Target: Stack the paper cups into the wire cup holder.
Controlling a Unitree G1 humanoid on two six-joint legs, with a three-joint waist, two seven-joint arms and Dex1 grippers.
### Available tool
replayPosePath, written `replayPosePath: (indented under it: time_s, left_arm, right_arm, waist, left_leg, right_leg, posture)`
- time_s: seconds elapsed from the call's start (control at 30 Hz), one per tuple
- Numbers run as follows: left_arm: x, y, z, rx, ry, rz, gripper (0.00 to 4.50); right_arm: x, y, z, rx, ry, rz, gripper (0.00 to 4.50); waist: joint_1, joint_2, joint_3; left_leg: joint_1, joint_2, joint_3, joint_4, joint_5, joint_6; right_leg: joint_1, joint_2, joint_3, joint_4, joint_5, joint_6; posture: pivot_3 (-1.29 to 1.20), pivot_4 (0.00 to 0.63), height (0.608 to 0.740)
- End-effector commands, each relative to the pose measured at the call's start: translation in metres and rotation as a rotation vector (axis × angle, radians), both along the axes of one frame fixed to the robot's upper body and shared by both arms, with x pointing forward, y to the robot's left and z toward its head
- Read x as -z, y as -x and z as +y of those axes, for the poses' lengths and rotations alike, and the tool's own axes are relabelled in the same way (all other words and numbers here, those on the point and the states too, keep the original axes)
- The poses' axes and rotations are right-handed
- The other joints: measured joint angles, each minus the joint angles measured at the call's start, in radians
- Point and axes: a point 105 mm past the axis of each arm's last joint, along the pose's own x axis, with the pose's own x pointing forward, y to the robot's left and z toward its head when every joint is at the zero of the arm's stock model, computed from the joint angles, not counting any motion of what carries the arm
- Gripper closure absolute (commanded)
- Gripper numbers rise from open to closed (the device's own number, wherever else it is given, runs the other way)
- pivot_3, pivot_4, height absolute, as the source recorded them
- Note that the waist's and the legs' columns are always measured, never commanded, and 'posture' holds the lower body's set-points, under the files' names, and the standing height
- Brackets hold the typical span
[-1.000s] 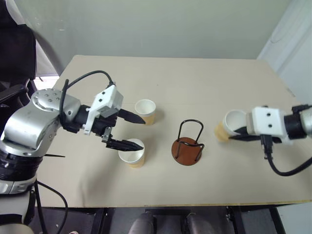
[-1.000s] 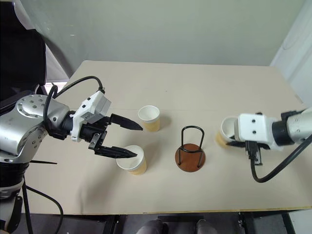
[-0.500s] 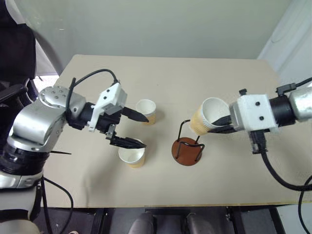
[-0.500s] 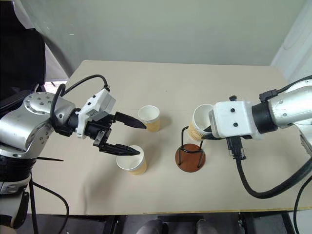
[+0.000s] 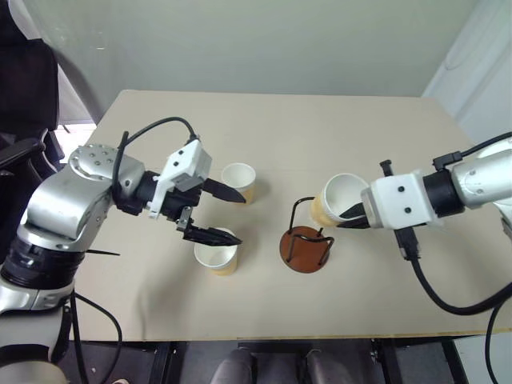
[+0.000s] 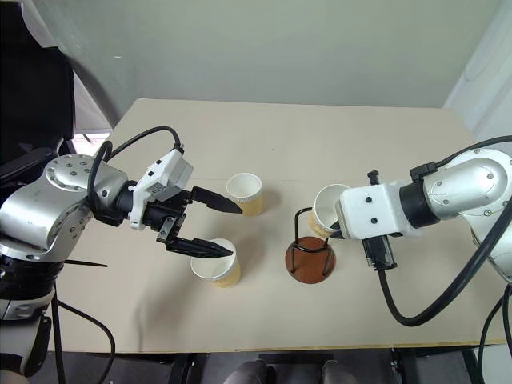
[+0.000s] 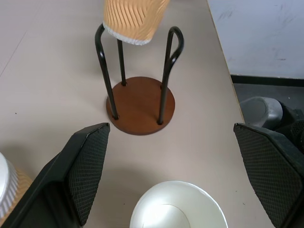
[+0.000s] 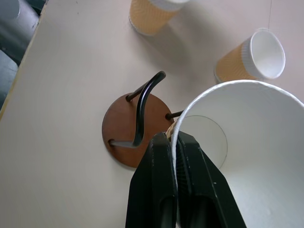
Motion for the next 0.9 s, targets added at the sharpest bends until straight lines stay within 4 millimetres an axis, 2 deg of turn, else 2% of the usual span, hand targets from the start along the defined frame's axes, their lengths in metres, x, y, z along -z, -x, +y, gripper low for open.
replayPosePath:
  time_s: [0.03, 0.4, 0.9]
  left_arm:
    - [-0.009, 0.003, 0.001, 0.0, 0.003, -0.044, 0.0]
    - [-0.008, 0.002, 0.001, 0.004, -0.002, -0.041, 0.0]
    - [-0.009, -0.003, 0.001, 0.025, -0.018, -0.041, 0.0]
  right_arm:
    - [-0.001, 0.005, 0.004, -0.027, -0.008, 0.006, 4.44]
    - [-0.006, 0.016, 0.003, -0.03, -0.032, 0.031, 4.44]
    - [-0.03, 0.028, 0.009, -0.04, -0.061, -0.017, 4.44]
  waist:
    - [0.0, 0.0, 0.0]
    - [0.0, 0.0, 0.0]
    - [0.0, 0.0, 0.0]
  left_leg:
    - [0.0, 0.0, 0.0, 0.0, 0.0, 0.0]
    - [0.0, 0.0, 0.0, 0.0, 0.0, 0.0]
    - [0.0, 0.0, 0.0, 0.0, 0.0, 0.0]
  right_leg:
    - [0.0, 0.0, 0.0, 0.0, 0.0, 0.0]
    - [0.0, 0.0, 0.0, 0.0, 0.0, 0.0]
    - [0.0, 0.0, 0.0, -0.001, 0.0, 0.0]
  posture:
    - [0.0, 0.15, 0.74]
    - [0.0, 0.15, 0.74]
    - [0.0, 0.15, 0.74]
